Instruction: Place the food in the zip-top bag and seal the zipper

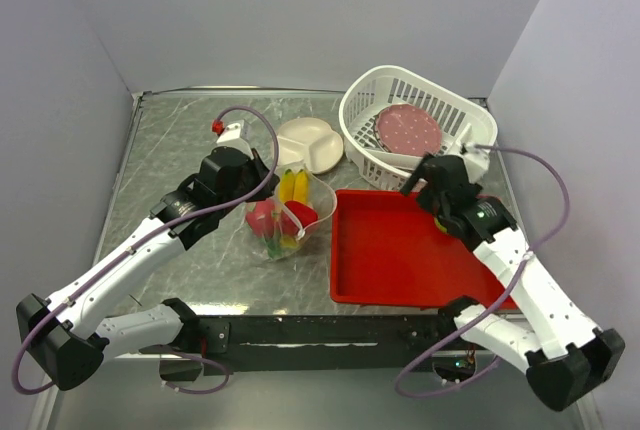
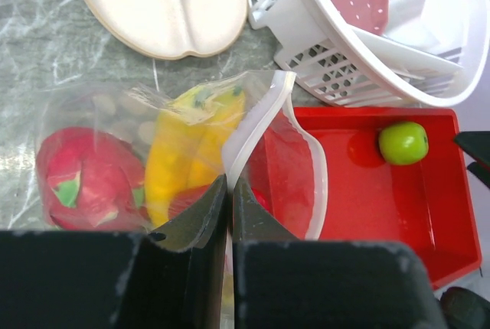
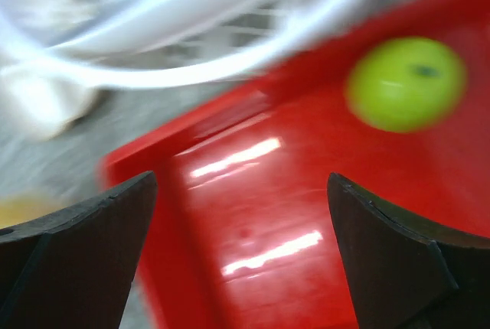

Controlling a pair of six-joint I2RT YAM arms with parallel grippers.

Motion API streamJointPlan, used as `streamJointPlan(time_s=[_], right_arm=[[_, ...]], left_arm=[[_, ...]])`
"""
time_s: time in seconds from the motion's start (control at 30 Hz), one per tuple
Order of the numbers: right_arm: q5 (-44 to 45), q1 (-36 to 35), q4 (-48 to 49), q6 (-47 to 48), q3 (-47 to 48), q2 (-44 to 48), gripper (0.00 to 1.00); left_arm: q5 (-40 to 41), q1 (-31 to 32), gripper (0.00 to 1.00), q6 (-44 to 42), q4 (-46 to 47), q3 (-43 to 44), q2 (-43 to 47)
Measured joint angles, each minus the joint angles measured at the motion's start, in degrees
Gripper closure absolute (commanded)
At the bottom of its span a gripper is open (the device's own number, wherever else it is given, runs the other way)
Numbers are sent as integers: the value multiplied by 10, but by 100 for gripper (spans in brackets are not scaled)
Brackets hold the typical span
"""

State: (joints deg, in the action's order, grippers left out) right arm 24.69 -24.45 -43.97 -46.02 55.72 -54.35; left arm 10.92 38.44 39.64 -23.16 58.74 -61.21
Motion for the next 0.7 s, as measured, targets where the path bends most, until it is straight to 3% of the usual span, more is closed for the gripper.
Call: streamJointPlan(time_s=[0.23, 0.4, 0.7], right_arm=[[10, 136, 10, 17, -98, 9, 0], [-15, 205, 87, 36, -175, 15, 0], [-40, 239, 216, 24, -220, -6, 0]], left_arm=[[-28, -1, 88, 0, 2, 0, 0], [-45, -1, 88, -2, 2, 0, 0], [-58, -1, 88, -15, 2, 0, 0]])
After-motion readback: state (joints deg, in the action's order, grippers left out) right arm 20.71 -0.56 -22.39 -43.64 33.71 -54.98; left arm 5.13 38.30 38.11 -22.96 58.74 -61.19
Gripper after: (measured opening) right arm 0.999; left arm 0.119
